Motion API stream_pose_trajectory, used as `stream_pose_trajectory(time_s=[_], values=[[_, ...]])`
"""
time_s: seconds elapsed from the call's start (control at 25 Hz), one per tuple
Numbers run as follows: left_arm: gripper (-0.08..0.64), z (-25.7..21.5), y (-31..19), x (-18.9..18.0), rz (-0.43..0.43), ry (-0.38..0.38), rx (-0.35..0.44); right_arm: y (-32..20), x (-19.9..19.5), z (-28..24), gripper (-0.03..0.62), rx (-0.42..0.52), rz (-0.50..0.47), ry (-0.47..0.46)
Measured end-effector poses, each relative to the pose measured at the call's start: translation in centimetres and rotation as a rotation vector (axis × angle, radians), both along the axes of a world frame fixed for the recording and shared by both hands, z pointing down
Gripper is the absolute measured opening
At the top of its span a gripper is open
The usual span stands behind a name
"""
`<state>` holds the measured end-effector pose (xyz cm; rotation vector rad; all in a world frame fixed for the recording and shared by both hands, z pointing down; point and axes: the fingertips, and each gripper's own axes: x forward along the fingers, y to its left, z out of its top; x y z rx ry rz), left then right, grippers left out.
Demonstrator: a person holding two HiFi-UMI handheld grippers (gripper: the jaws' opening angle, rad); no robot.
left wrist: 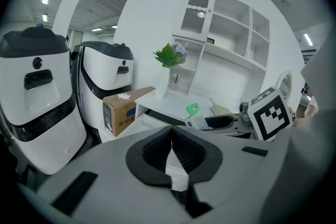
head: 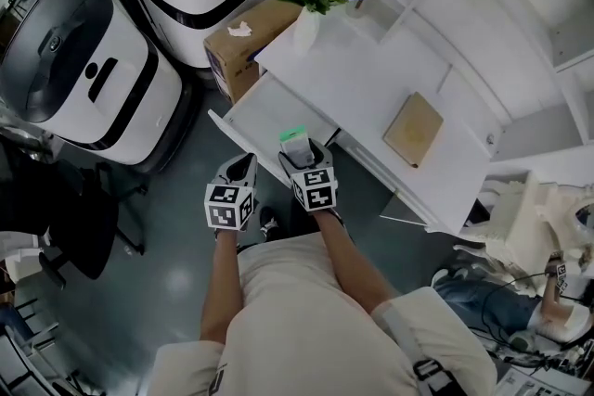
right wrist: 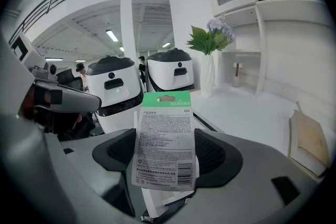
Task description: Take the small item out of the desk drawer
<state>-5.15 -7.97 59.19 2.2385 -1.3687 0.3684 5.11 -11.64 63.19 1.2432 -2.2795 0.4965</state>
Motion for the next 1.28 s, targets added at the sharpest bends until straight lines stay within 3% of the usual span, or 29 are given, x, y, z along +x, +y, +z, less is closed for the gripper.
stream_pose_trajectory(time_s=[1.28], values=[[0.017, 0.7, 1.0, 0.1, 0.044, -0.007, -0.013, 0.1, 0.6, -1.6, 0.367, 0.027, 0.022, -0.055]])
